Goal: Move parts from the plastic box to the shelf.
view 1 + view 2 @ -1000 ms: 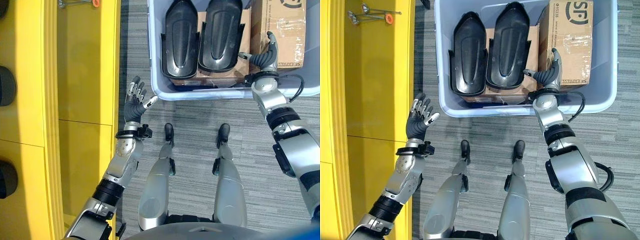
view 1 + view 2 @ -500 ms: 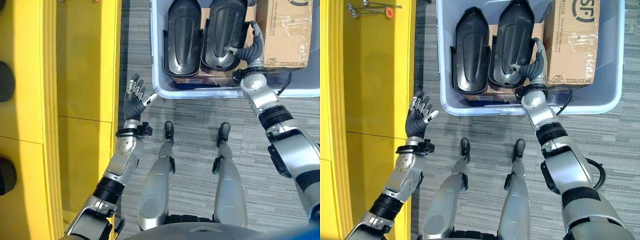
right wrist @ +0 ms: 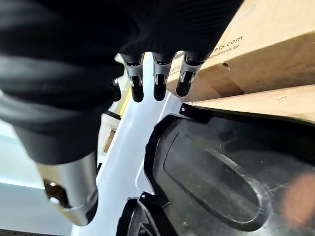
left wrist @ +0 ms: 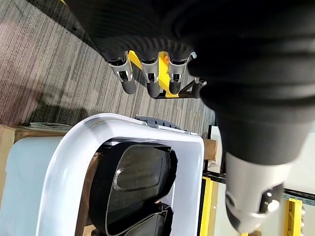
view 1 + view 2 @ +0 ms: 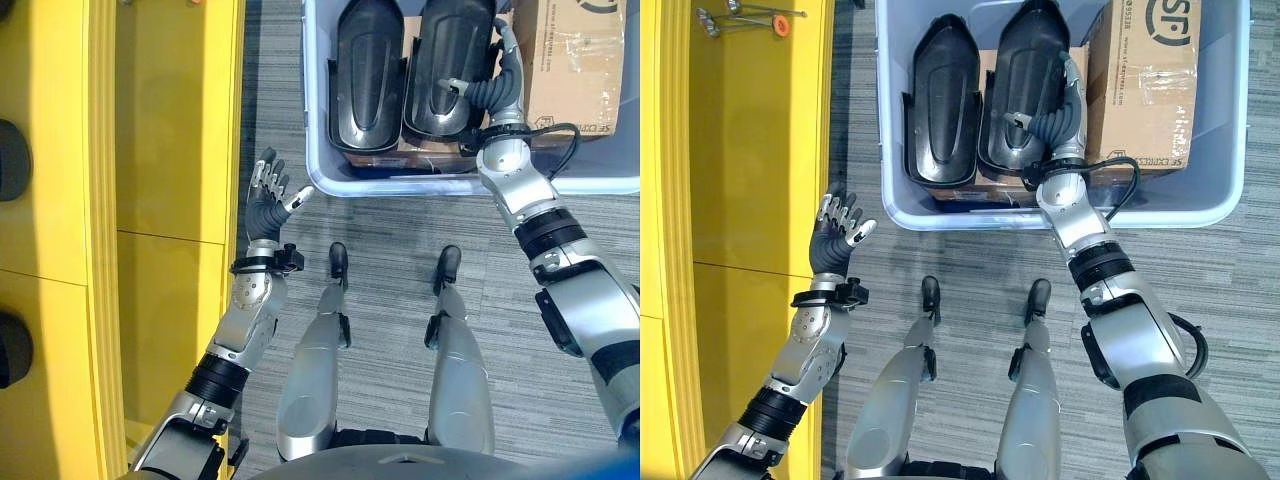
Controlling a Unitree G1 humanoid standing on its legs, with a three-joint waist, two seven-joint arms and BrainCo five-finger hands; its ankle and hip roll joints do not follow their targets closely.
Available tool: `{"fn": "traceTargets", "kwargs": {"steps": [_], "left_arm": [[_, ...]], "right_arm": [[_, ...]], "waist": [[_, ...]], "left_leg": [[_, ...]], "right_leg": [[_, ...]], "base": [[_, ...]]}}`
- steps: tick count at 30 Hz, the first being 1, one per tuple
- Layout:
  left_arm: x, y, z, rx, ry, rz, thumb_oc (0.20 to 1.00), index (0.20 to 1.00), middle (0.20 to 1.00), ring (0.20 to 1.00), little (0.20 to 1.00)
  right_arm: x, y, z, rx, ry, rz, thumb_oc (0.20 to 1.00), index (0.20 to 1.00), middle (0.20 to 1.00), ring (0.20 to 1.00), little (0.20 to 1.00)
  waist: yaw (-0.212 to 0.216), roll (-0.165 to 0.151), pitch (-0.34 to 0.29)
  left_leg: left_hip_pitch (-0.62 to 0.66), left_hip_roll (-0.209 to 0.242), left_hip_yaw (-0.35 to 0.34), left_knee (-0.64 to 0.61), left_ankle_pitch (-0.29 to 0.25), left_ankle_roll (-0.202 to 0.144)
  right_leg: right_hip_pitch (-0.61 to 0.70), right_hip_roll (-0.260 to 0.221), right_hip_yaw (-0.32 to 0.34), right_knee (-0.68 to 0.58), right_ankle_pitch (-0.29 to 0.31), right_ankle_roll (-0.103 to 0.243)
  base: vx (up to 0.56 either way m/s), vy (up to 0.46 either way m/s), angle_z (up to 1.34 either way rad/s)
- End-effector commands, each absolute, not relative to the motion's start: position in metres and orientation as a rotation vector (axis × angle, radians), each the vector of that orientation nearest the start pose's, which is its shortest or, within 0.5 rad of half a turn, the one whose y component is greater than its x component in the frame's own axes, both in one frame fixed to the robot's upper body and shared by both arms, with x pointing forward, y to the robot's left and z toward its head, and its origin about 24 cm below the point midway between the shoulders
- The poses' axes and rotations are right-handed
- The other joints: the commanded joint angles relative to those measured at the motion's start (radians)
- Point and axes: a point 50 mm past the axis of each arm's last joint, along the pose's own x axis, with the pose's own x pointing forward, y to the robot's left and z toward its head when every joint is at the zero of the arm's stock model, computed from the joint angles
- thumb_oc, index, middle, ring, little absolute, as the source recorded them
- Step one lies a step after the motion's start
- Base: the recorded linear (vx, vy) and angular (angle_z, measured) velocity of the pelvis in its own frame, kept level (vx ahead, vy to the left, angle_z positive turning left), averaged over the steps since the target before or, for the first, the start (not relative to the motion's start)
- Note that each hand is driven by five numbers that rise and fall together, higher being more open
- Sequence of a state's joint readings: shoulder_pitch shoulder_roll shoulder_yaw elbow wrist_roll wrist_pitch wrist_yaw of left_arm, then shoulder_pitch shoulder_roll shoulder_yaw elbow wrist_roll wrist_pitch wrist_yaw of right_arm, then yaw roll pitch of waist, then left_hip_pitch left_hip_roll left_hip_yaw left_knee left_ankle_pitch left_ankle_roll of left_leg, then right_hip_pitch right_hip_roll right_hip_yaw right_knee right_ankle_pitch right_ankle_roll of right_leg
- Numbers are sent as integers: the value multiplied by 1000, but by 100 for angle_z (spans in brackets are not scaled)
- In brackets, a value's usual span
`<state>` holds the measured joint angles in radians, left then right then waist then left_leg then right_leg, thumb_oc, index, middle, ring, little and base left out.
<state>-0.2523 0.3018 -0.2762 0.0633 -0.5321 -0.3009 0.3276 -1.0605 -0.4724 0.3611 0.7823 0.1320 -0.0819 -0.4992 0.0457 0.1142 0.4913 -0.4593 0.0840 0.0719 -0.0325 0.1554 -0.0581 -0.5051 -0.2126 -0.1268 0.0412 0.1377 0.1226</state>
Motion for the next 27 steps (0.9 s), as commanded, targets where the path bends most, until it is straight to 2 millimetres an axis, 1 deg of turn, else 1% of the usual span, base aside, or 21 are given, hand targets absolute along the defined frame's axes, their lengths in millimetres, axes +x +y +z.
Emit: {"fn": "traceTargets", "kwargs": {"steps": [1, 3, 9, 17, 23, 27], "left_arm": [[284, 157, 121, -265, -416, 24, 1000, 1000, 1000, 1000, 1000], [284, 156, 119, -259, -410, 20, 1000, 1000, 1000, 1000, 1000], [284, 153, 119, -255, -409, 9, 1000, 1000, 1000, 1000, 1000], [285, 151, 120, -254, -411, -3, 1000, 1000, 1000, 1000, 1000], [284, 151, 123, -255, -424, -12, 1000, 1000, 1000, 1000, 1000], [283, 150, 123, -254, -424, -18, 1000, 1000, 1000, 1000, 1000]], "right_arm": [[404, -175, 250, -443, -503, -365, 1000, 1000, 1000, 1000, 1000], [405, -180, 243, -450, -466, -380, 1000, 1000, 1000, 1000, 1000], [407, -187, 234, -451, -421, -402, 1000, 1000, 1000, 1000, 1000], [408, -187, 234, -463, -421, -407, 1000, 1000, 1000, 1000, 1000], [410, -186, 238, -483, -420, -412, 1000, 1000, 1000, 1000, 1000], [412, -190, 242, -495, -411, -428, 1000, 1000, 1000, 1000, 1000]], "waist": [[11, -36, -16], [11, -32, -12], [10, -23, -4], [7, -21, 1], [16, -17, 11], [22, -16, 18]], "left_leg": [[89, 71, 26, 31, -96, -72], [87, 69, 27, 31, -96, -71], [85, 70, 30, 27, -95, -72], [79, 70, 34, 25, -93, -73], [50, 68, 28, 44, -99, -70], [26, 62, 19, 64, -106, -66]], "right_leg": [[-6, -77, 16, 50, 5, 58], [-13, -77, 19, 51, 6, 58], [-27, -76, 22, 55, 6, 58], [-44, -74, 26, 59, 8, 59], [-60, -75, 24, 66, 6, 59], [-70, -80, 19, 74, 4, 61]], "base": [[0, 0, 0], [0, 0, 0], [0, 0, 0], [0, 0, 0], [1, 0, 1], [2, 0, 1]]}}
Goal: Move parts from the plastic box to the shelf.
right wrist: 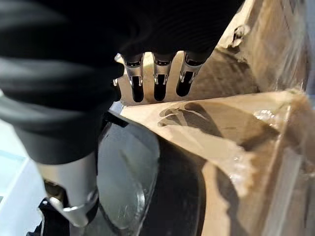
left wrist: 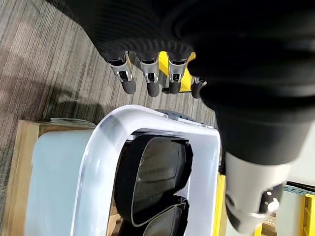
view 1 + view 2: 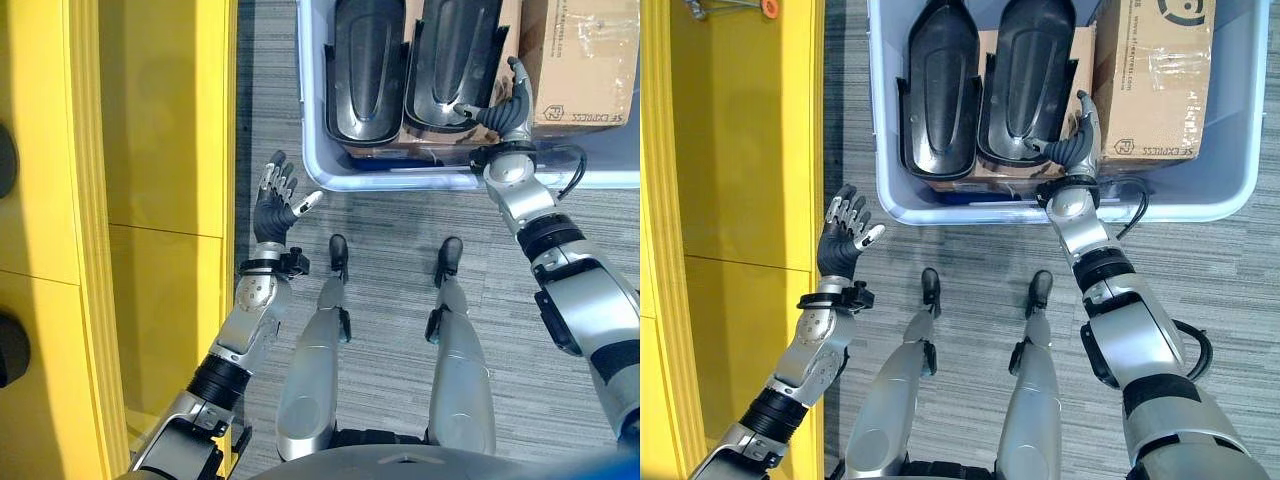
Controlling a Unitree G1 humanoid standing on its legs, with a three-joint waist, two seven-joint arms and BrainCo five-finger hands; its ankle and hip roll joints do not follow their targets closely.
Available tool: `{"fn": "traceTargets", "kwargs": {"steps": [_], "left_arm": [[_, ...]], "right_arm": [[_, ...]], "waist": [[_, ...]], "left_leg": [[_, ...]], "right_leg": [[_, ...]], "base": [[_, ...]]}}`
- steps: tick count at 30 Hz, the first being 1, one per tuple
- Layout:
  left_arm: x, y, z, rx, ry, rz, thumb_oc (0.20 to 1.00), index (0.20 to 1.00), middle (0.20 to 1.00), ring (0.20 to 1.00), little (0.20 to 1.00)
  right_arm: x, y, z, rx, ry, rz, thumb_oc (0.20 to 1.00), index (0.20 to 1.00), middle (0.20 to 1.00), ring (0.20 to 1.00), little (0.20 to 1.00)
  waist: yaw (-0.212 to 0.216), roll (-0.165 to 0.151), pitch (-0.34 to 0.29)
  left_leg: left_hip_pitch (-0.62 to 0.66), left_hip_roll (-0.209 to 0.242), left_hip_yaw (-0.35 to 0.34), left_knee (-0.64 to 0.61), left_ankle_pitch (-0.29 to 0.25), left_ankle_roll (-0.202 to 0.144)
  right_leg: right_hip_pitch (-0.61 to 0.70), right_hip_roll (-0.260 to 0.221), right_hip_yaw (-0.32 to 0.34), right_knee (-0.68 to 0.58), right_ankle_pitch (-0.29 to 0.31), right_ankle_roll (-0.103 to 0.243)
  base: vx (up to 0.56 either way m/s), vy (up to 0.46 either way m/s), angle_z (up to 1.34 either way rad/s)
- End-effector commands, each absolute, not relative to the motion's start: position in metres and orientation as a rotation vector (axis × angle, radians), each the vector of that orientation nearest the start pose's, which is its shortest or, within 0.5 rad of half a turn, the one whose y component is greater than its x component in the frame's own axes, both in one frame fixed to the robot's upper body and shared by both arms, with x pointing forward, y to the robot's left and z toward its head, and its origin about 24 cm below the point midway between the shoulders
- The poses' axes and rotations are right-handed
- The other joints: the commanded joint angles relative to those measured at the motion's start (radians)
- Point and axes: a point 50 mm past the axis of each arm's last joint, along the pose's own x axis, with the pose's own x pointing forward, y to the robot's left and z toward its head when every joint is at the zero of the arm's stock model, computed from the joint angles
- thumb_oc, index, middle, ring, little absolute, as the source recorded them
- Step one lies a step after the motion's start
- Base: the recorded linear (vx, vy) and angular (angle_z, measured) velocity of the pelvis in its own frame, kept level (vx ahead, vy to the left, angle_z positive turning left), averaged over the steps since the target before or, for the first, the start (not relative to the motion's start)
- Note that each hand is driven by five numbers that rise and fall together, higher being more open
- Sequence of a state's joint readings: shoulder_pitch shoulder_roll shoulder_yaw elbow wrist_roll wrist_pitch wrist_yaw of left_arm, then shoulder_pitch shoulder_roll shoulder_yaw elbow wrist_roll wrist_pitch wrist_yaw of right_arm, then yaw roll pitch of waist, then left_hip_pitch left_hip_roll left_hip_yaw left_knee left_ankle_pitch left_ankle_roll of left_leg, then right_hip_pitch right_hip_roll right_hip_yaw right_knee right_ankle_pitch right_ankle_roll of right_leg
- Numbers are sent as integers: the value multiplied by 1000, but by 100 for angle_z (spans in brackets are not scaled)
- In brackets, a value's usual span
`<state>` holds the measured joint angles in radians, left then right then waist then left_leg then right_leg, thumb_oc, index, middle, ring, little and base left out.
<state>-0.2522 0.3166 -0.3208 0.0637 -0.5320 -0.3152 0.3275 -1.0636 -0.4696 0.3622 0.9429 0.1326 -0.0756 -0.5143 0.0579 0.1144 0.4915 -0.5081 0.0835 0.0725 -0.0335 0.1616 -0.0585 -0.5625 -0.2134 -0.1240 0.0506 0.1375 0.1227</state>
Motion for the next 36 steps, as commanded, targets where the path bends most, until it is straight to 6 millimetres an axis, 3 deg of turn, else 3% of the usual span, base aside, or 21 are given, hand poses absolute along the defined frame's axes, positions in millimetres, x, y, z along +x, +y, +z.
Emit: {"fn": "traceTargets", "kwargs": {"steps": [1, 15, 23, 31, 32, 33, 36], "left_arm": [[283, 150, 123, -254, -424, -18, 1000, 1000, 1000, 1000, 1000], [283, 152, 124, -242, -427, -19, 1000, 1000, 1000, 1000, 1000], [284, 153, 126, -241, -428, -8, 1000, 1000, 1000, 1000, 1000], [284, 151, 127, -241, -432, -30, 1000, 1000, 1000, 1000, 1000], [284, 150, 128, -239, -438, -40, 1000, 1000, 1000, 1000, 1000], [284, 150, 129, -236, -443, -45, 1000, 1000, 1000, 1000, 1000], [284, 150, 130, -236, -448, -51, 1000, 1000, 1000, 1000, 1000]], "right_arm": [[412, -190, 242, -495, -411, -428, 1000, 1000, 1000, 1000, 1000], [411, -238, 250, -394, -307, -603, 1000, 1000, 1000, 1000, 1000], [413, -238, 252, -367, -282, -609, 1000, 1000, 1000, 1000, 1000], [417, -241, 243, -449, -186, -579, 1000, 1000, 1000, 1000, 1000], [417, -243, 242, -466, -168, -571, 570, 570, 570, 570, 570], [416, -246, 239, -494, -151, -561, 200, 200, 200, 200, 200], [417, -246, 236, -530, -139, -541, 200, 200, 200, 200, 200]], "waist": [[10, -16, 17], [32, -2, 28], [23, 1, 28], [35, 6, 29], [42, 10, 29], [47, 14, 29], [52, 19, 29]], "left_leg": [[73, 62, 18, 66, -113, -66], [-15, 34, 1, 124, -139, -54], [-33, 29, 5, 131, -147, -51], [-51, 27, -1, 147, -157, -50], [-55, 25, -4, 148, -156, -49], [-59, 22, -6, 150, -156, -47], [-64, 19, -11, 153, -155, -46]], "right_leg": [[-13, -80, 16, 65, 4, 61], [-59, -101, 13, 83, 0, 64], [-84, -102, 21, 85, 0, 64], [-89, -103, 15, 90, -4, 66], [-90, -105, 11, 91, -4, 66], [-91, -107, 9, 92, -4, 67], [-91, -108, 8, 94, -5, 67]], "base": [[0, 0, 0], [13, 19, 7], [7, 19, 2], [2, 0, 0], [0, 0, 0], [0, 0, 0], [2, 4, 4]]}}
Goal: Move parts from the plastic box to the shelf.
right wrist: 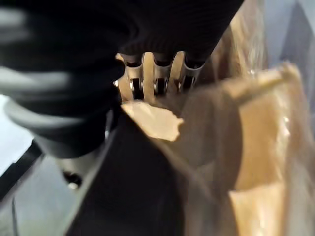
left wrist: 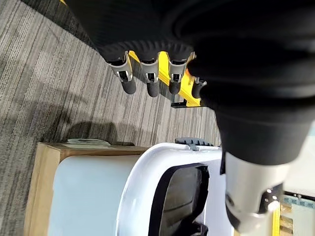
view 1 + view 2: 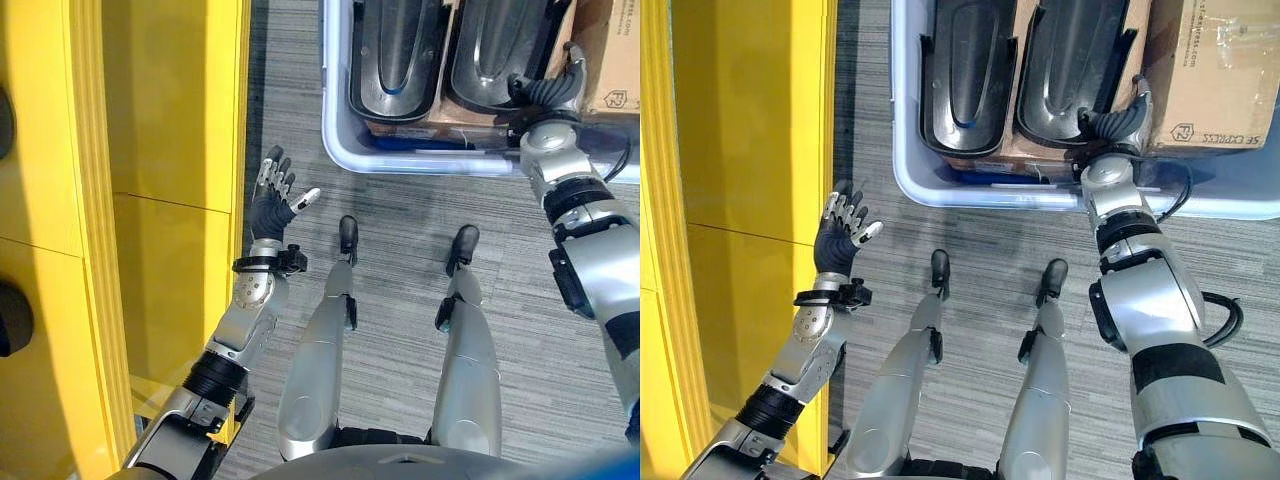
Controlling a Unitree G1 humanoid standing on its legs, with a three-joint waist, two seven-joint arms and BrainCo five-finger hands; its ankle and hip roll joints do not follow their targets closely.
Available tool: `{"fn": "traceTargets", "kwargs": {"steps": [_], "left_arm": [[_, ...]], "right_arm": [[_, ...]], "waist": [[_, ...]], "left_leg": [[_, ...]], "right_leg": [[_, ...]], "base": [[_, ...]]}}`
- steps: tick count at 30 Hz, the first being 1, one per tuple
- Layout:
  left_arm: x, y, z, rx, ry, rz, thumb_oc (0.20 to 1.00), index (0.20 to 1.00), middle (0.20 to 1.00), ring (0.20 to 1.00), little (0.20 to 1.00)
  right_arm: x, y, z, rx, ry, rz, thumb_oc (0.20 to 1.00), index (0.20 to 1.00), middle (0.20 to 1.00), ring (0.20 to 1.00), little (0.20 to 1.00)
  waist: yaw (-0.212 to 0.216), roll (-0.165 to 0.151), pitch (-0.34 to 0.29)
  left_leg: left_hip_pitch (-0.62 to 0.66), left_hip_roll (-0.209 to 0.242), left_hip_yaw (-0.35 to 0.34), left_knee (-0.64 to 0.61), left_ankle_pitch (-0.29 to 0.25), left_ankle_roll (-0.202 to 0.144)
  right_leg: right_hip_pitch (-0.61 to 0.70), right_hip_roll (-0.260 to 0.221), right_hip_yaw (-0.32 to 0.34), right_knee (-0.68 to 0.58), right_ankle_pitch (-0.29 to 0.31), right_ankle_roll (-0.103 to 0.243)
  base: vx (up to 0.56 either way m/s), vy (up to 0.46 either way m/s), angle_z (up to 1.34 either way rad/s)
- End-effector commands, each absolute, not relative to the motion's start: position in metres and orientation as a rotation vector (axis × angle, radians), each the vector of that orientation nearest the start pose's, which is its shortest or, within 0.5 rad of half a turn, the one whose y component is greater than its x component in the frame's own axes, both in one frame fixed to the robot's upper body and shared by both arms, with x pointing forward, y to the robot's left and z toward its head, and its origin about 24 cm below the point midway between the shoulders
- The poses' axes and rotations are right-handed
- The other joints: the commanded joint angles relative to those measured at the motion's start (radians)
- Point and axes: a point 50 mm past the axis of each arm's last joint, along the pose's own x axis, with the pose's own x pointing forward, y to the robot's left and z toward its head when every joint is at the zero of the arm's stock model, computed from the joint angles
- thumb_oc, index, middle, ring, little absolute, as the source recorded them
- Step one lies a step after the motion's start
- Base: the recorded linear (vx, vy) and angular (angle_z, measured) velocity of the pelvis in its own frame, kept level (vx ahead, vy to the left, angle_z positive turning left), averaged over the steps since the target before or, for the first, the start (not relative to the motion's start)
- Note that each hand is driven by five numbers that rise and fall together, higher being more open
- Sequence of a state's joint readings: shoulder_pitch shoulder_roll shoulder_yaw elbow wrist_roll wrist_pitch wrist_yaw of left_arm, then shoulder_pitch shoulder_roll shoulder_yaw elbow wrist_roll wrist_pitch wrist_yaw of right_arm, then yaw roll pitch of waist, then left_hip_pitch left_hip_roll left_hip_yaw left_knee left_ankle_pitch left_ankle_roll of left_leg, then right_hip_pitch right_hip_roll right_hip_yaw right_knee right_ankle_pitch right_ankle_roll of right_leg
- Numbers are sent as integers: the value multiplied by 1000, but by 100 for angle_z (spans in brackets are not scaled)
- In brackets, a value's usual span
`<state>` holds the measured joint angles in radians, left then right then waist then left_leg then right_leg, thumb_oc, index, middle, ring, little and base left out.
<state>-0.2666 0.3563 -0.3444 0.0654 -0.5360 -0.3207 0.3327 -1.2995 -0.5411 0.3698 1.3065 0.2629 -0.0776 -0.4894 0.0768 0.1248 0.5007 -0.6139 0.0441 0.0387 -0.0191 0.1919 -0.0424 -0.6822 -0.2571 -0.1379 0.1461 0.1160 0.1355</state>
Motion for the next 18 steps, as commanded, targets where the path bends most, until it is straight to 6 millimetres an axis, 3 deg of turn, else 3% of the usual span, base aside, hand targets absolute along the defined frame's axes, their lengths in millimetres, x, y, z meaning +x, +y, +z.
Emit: {"fn": "traceTargets", "kwargs": {"steps": [1, 10, 15, 18], "left_arm": [[284, 151, 130, -235, -449, -49, 1000, 1000, 1000, 1000, 1000], [284, 152, 126, -234, -434, -39, 1000, 1000, 1000, 1000, 1000], [284, 156, 123, -229, -421, -19, 1000, 1000, 1000, 1000, 1000], [282, 166, 117, -221, -393, 31, 1000, 1000, 1000, 1000, 1000]], "right_arm": [[416, -247, 235, -549, -135, -539, 200, 200, 200, 200, 200], [413, -256, 234, -565, -133, -579, 200, 200, 200, 200, 200], [409, -260, 237, -368, -205, -600, 200, 200, 200, 200, 200], [402, -239, 236, -160, -357, -540, 200, 200, 200, 200, 200]], "waist": [[34, 9, 19], [35, 2, 19], [17, -13, 19], [-24, -50, 19]], "left_leg": [[40, 57, 21, 140, -185, -62], [38, 53, 13, 151, -190, -57], [55, 56, 16, 156, -195, -58], [85, 63, 19, 150, -192, -60]], "right_leg": [[28, -65, 21, 1, 16, 54], [36, -66, 16, 8, 12, 54], [45, -63, 21, 13, 9, 53], [69, -54, 29, 6, 21, 49]], "base": [[0, 0, 0], [0, 0, 0], [-10, 9, 6], [-32, 3, 9]]}}
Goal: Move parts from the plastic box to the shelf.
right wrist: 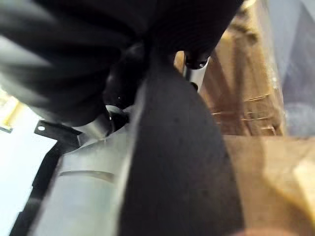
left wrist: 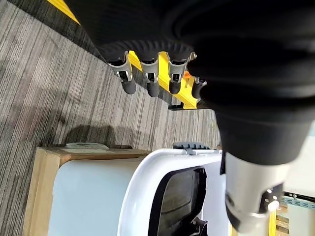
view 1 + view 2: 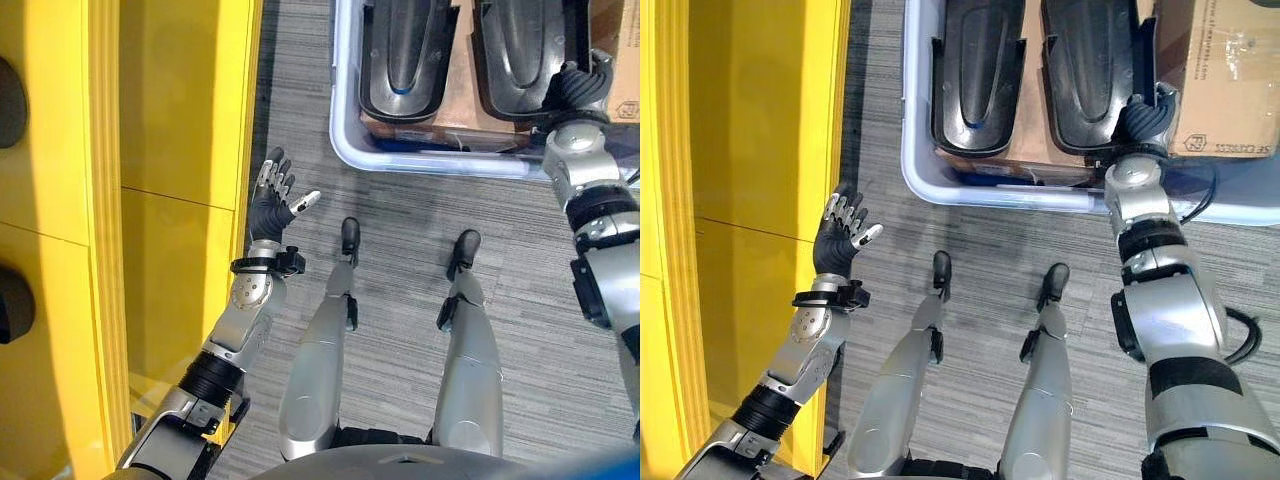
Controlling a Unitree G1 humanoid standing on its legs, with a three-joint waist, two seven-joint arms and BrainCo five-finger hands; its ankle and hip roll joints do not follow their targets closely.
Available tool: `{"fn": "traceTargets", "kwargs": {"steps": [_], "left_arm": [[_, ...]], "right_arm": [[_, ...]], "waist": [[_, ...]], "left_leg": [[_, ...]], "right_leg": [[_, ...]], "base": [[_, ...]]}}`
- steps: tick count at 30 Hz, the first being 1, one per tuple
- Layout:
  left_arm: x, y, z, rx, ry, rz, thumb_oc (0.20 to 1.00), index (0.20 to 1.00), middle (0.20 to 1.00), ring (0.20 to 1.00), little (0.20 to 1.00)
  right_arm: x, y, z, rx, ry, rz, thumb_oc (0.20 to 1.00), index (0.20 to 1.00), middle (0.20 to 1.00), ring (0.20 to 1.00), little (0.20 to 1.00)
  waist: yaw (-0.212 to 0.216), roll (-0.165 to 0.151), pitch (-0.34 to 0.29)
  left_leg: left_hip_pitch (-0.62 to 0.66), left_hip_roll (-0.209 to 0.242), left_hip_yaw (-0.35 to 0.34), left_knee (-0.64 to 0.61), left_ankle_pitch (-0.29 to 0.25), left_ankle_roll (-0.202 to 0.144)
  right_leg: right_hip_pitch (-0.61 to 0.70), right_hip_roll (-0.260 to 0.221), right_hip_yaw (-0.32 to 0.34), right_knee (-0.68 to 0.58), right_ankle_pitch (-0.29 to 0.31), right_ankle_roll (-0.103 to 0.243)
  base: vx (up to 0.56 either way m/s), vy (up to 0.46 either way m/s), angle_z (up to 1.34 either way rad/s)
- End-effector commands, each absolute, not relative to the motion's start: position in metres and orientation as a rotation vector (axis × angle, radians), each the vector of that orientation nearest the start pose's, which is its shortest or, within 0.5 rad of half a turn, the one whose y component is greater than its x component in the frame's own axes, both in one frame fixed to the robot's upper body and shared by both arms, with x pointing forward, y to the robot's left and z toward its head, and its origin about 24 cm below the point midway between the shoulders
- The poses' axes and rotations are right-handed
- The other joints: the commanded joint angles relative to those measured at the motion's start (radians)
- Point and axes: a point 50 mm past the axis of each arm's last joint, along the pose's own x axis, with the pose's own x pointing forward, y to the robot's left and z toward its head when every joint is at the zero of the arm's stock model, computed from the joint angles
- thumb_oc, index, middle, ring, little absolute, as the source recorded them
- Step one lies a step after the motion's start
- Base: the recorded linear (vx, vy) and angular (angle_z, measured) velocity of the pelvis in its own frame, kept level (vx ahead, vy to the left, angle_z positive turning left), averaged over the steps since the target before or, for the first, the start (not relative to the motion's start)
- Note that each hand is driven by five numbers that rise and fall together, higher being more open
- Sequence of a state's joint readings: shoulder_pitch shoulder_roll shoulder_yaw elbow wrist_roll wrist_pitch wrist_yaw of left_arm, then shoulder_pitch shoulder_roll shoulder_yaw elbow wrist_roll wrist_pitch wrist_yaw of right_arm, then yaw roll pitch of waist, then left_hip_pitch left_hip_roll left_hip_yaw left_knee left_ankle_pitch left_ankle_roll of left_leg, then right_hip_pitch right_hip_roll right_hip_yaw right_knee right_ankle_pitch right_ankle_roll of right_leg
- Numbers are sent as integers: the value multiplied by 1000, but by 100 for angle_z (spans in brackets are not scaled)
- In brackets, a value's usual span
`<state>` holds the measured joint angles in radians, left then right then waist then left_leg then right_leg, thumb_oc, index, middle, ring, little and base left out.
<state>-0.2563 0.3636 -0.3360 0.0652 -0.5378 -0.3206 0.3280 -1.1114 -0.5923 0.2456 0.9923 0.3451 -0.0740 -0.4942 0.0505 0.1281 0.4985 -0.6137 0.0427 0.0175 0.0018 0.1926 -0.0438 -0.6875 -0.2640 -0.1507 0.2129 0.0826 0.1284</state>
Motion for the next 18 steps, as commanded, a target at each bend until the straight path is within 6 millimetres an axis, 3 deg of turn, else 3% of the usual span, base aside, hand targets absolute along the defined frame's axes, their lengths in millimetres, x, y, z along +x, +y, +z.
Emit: {"fn": "traceTargets", "kwargs": {"steps": [1, 5, 10, 18], "left_arm": [[281, 167, 116, -220, -390, 33, 1000, 1000, 1000, 1000, 1000], [278, 172, 112, -225, -377, 57, 1000, 1000, 1000, 1000, 1000], [274, 179, 105, -220, -349, 78, 1000, 1000, 1000, 1000, 1000], [260, 194, 84, -195, -261, 99, 1000, 1000, 1000, 1000, 1000]], "right_arm": [[400, -236, 235, -136, -380, -534, 200, 200, 200, 200, 200], [390, -226, 233, -62, -460, -497, 200, 200, 200, 200, 200], [373, -217, 216, 17, -505, -456, 200, 200, 200, 200, 200], [337, -194, 184, 91, -546, -300, 200, 200, 200, 200, 200]], "waist": [[-2, -57, 22], [-16, -72, 22], [-28, -87, 21], [-44, -115, -57]], "left_leg": [[92, 65, 40, 127, -191, -59], [120, 71, 43, 121, -195, -63], [180, 74, 41, 106, -185, -65], [309, 90, 42, 48, -168, -70]], "right_leg": [[83, -47, 41, -64, 56, 56], [110, -43, 39, -66, 54, 54], [164, -42, 37, -76, 60, 53], [284, -33, 32, -108, 60, 56]], "base": [[1, -7, -5], [-6, -6, -2], [-8, -11, -3], [19, -24, -5]]}}
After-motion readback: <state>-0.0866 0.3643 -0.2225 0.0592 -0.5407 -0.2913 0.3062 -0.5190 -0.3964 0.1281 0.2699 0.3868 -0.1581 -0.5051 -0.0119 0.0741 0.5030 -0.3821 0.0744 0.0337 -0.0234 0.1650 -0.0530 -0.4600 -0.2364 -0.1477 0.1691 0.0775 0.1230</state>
